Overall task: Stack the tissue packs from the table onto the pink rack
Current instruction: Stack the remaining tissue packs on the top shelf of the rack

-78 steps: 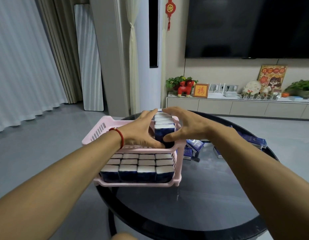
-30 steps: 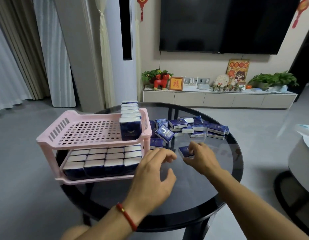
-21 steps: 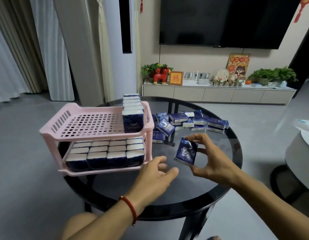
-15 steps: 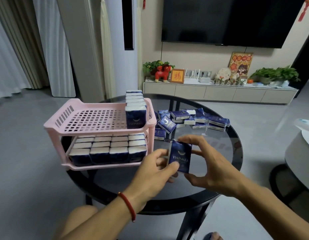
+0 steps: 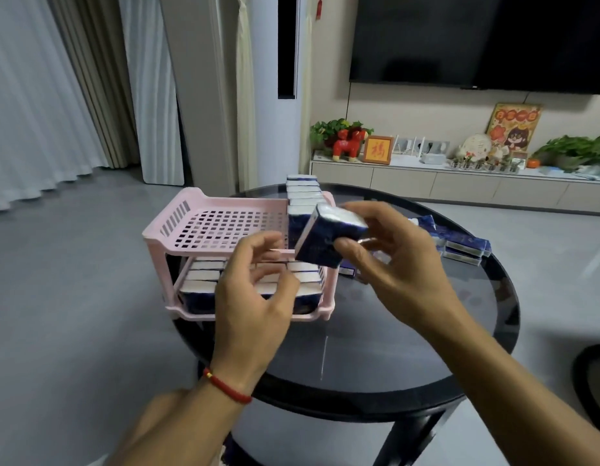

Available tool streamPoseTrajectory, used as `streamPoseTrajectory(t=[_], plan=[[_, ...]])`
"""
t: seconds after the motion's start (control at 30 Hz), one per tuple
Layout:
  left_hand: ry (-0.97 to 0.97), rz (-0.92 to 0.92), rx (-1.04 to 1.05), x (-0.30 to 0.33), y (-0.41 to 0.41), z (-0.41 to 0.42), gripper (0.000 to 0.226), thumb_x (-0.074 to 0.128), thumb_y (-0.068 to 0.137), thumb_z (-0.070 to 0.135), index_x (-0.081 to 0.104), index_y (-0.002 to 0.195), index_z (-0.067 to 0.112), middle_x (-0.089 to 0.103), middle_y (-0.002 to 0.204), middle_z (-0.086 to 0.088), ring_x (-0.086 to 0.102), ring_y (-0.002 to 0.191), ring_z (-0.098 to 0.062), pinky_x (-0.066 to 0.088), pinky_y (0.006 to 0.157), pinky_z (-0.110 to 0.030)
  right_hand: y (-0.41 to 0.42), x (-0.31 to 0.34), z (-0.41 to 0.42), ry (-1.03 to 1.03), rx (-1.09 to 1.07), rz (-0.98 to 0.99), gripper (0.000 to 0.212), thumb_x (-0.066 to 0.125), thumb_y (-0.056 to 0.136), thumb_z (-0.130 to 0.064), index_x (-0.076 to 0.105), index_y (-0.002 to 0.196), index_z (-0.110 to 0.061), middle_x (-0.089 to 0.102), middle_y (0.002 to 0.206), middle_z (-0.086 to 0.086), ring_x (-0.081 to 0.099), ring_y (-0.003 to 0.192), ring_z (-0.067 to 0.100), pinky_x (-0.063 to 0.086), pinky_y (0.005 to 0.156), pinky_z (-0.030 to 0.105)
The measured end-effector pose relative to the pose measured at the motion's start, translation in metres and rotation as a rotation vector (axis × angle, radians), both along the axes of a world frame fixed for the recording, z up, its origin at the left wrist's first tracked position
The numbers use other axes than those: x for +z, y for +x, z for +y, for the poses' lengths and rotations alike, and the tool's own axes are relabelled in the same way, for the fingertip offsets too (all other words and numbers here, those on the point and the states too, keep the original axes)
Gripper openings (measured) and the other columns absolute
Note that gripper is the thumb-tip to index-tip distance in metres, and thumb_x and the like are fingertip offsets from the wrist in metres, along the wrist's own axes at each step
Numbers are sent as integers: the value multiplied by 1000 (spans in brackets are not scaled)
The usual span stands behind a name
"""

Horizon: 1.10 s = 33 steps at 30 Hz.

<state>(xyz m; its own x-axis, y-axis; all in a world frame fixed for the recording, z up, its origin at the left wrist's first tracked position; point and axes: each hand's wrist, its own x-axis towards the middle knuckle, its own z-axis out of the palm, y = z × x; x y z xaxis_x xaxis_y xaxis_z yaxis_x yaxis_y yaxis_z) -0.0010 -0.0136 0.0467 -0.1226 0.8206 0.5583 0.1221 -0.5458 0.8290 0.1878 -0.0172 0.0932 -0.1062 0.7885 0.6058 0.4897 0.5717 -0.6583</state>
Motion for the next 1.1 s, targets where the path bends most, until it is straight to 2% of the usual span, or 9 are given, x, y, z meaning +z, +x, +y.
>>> streamPoseTrajectory(t=[0.2,0.43,0.53,0.6,0.73,0.8,0.87,1.0,1.1], plan=[[64,52,122,2,-4,16,48,70,89,16,57,135,19,60,133,6,59,123,-9,52,101,-25,-27,9,39,102,-109,-116,46,74,92,-16,63,135,-27,63,110,-19,60,94,4,51,87,20],[50,211,56,12,6,43,78,70,92,4,37,156,33,48,154,6,45,144,-15,50,110,-43,-27,-5,58,181,-211,-252,44,76,90,-15,67,132,-20,54,131,0,45,124,15,43,102,30],[68,236,60,14,10,51,68,71,91,2,48,152,25,51,153,4,49,142,-15,50,110,-43,-27,-6,57,53,-217,-235,47,75,91,-14,65,136,-21,39,157,3,38,144,17,30,110,13],[62,240,82,15,10,54,62,73,90,0,55,146,18,54,150,2,50,140,-13,49,111,-41,-28,-5,53,-38,-208,-258,51,72,94,-15,58,143,-21,34,164,0,45,139,12,29,94,-6],[-18,248,38,19,4,62,61,75,87,-2,59,142,18,58,147,0,55,135,-14,52,108,-42,-34,-1,46,-34,-171,-277,51,69,95,-12,55,143,-17,53,147,-10,63,83,13,49,81,16],[-50,268,20,25,2,65,66,77,85,0,58,144,23,63,141,0,62,128,-14,55,103,-43,-35,-1,45,-66,-155,-275,51,66,96,-14,50,144,-23,58,135,-17,60,85,14,47,101,25],[-116,333,14,32,0,67,77,79,85,5,46,151,26,62,141,1,62,125,-13,56,102,-42,-36,-3,47,-97,-207,-245,45,61,97,-11,50,139,-22,69,119,-8,53,92,14,22,124,38],[-191,582,-28,48,-4,73,63,74,90,15,50,147,29,68,133,5,64,121,-14,51,105,-35,-40,-7,52,-128,-300,-282,42,55,99,-8,47,139,-13,63,74,-6,45,84,21,9,128,35],[-219,701,-69,54,-3,74,52,67,95,17,54,144,30,69,127,6,64,117,-15,49,103,-30,-42,-2,50,-167,-308,-310,38,52,101,-6,45,138,-9,70,85,6,40,108,27,10,122,31]])
